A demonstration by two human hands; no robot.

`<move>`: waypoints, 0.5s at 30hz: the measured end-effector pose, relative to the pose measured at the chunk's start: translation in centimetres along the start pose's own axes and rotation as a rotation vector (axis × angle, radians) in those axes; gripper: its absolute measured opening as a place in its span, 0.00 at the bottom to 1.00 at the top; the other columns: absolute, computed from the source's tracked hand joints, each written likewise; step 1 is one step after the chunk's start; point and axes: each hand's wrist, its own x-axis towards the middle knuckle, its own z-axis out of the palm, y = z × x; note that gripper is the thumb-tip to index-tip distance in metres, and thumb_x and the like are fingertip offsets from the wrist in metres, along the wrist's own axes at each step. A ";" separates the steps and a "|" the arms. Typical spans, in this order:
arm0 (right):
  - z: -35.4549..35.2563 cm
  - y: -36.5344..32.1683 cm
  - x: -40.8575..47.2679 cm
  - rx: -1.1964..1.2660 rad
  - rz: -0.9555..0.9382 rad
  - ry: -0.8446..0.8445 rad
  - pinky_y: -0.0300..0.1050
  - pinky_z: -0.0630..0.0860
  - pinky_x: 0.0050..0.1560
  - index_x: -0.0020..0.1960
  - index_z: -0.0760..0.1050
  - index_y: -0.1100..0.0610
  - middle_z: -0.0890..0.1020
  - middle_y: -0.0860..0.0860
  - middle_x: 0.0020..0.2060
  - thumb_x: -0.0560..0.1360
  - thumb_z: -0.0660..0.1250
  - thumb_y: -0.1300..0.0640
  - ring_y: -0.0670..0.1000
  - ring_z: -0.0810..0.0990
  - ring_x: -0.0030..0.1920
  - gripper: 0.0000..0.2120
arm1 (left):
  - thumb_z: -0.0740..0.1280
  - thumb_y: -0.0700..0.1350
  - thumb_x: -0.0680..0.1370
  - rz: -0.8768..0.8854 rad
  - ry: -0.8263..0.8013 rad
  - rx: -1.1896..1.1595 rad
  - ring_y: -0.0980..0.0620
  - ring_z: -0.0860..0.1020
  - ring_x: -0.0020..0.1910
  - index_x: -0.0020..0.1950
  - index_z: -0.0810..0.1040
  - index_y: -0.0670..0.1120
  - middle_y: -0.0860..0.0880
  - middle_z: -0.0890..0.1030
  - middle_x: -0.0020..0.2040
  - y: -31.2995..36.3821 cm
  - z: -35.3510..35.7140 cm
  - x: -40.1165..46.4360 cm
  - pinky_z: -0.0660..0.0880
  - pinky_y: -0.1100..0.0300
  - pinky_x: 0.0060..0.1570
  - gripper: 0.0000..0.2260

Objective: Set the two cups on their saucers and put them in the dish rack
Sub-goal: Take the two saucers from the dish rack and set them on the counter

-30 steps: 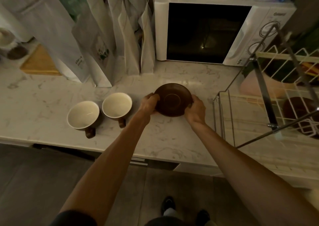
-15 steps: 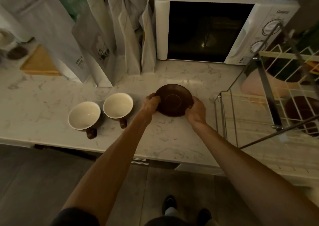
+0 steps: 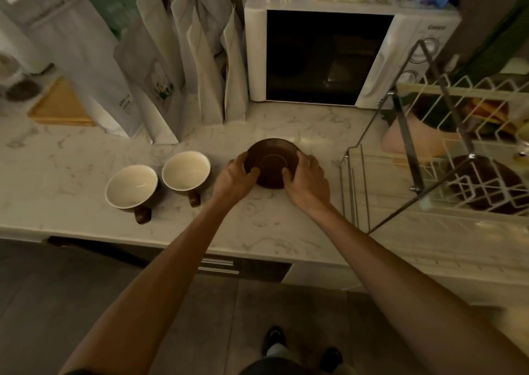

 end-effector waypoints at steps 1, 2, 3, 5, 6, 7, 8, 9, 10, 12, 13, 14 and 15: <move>-0.3 0.0 -0.6 -0.046 -0.067 0.030 0.59 0.69 0.64 0.75 0.58 0.55 0.65 0.59 0.73 0.80 0.59 0.47 0.61 0.67 0.70 0.27 | 0.62 0.52 0.79 0.043 -0.005 0.069 0.41 0.72 0.67 0.76 0.63 0.49 0.40 0.71 0.71 0.1 -0.2 -0.8 0.71 0.46 0.65 0.26; -0.5 0.1 -1.1 -0.087 -0.131 0.051 0.59 0.69 0.64 0.74 0.59 0.55 0.65 0.59 0.73 0.80 0.59 0.47 0.61 0.67 0.70 0.26 | 0.62 0.52 0.79 0.086 -0.011 0.133 0.42 0.73 0.66 0.75 0.64 0.49 0.41 0.73 0.70 0.2 -0.5 -1.7 0.71 0.47 0.64 0.25; -0.9 0.3 -1.7 -0.126 -0.187 0.059 0.59 0.69 0.64 0.74 0.60 0.55 0.65 0.59 0.73 0.80 0.58 0.46 0.61 0.66 0.71 0.26 | 0.62 0.53 0.79 0.127 -0.018 0.199 0.42 0.74 0.65 0.74 0.66 0.49 0.41 0.74 0.69 0.3 -0.7 -2.8 0.71 0.49 0.63 0.24; -1.6 0.9 -2.8 -0.183 -0.275 0.070 0.58 0.69 0.64 0.73 0.63 0.55 0.66 0.58 0.73 0.80 0.58 0.46 0.60 0.67 0.70 0.25 | 0.61 0.54 0.79 0.217 -0.032 0.339 0.44 0.74 0.65 0.74 0.66 0.49 0.43 0.74 0.69 0.3 -1.1 -4.9 0.71 0.51 0.61 0.23; -1.9 1.2 -3.4 -0.198 -0.310 0.071 0.58 0.69 0.64 0.72 0.65 0.55 0.68 0.58 0.72 0.80 0.57 0.46 0.59 0.69 0.70 0.24 | 0.61 0.55 0.80 0.264 -0.034 0.402 0.44 0.74 0.65 0.74 0.67 0.50 0.43 0.74 0.69 0.4 -1.2 -6.1 0.71 0.52 0.60 0.23; -2.3 1.5 -4.1 -0.204 -0.341 0.064 0.57 0.69 0.63 0.71 0.66 0.55 0.69 0.57 0.71 0.80 0.57 0.45 0.59 0.70 0.69 0.23 | 0.60 0.55 0.80 0.308 -0.028 0.452 0.44 0.75 0.65 0.74 0.67 0.50 0.44 0.75 0.69 0.5 -1.2 -7.2 0.72 0.52 0.59 0.23; -2.7 1.8 -4.8 -0.204 -0.371 0.043 0.57 0.69 0.63 0.71 0.67 0.54 0.70 0.57 0.70 0.80 0.57 0.45 0.59 0.71 0.68 0.23 | 0.60 0.55 0.80 0.343 -0.021 0.487 0.45 0.76 0.64 0.73 0.67 0.50 0.44 0.75 0.68 0.5 -1.2 -8.4 0.73 0.52 0.58 0.23; -3.1 2.1 -5.5 -0.201 -0.404 0.013 0.56 0.70 0.62 0.70 0.67 0.54 0.71 0.57 0.70 0.80 0.56 0.46 0.58 0.72 0.67 0.22 | 0.60 0.56 0.80 0.369 -0.020 0.509 0.45 0.77 0.62 0.73 0.67 0.50 0.44 0.76 0.67 0.5 -1.2 -9.5 0.73 0.52 0.58 0.23; -3.6 2.5 -6.3 -0.193 -0.439 -0.023 0.55 0.71 0.61 0.70 0.67 0.54 0.72 0.56 0.69 0.80 0.56 0.46 0.58 0.72 0.66 0.22 | 0.60 0.56 0.80 0.384 -0.027 0.528 0.45 0.77 0.62 0.73 0.67 0.50 0.45 0.76 0.67 0.5 -1.1 -10.6 0.73 0.51 0.58 0.23; -4.6 3.2 -7.8 -0.161 -0.507 -0.078 0.51 0.72 0.57 0.68 0.70 0.53 0.75 0.54 0.66 0.80 0.57 0.47 0.56 0.75 0.63 0.20 | 0.59 0.58 0.80 0.388 -0.050 0.571 0.46 0.76 0.63 0.73 0.66 0.51 0.46 0.75 0.68 0.6 -0.7 -12.6 0.73 0.50 0.60 0.23; -5.2 3.7 -8.6 -0.149 -0.531 -0.102 0.49 0.73 0.54 0.67 0.70 0.52 0.76 0.53 0.64 0.80 0.58 0.47 0.55 0.76 0.62 0.18 | 0.59 0.58 0.79 0.379 -0.068 0.590 0.46 0.76 0.64 0.74 0.65 0.52 0.47 0.74 0.69 0.7 -0.4 -13.5 0.73 0.49 0.60 0.24; -5.9 4.2 -9.5 -0.146 -0.543 -0.133 0.47 0.72 0.53 0.67 0.70 0.51 0.77 0.52 0.64 0.79 0.59 0.46 0.54 0.77 0.61 0.18 | 0.59 0.59 0.79 0.367 -0.091 0.606 0.46 0.75 0.65 0.74 0.64 0.53 0.47 0.73 0.70 0.9 -0.1 -14.4 0.72 0.49 0.61 0.24; -6.5 4.7 -10.2 -0.152 -0.551 -0.175 0.47 0.72 0.53 0.68 0.69 0.50 0.77 0.51 0.65 0.79 0.59 0.46 0.53 0.76 0.62 0.19 | 0.58 0.60 0.79 0.354 -0.113 0.622 0.46 0.74 0.66 0.74 0.63 0.55 0.48 0.72 0.71 1.1 0.2 -15.2 0.72 0.48 0.61 0.24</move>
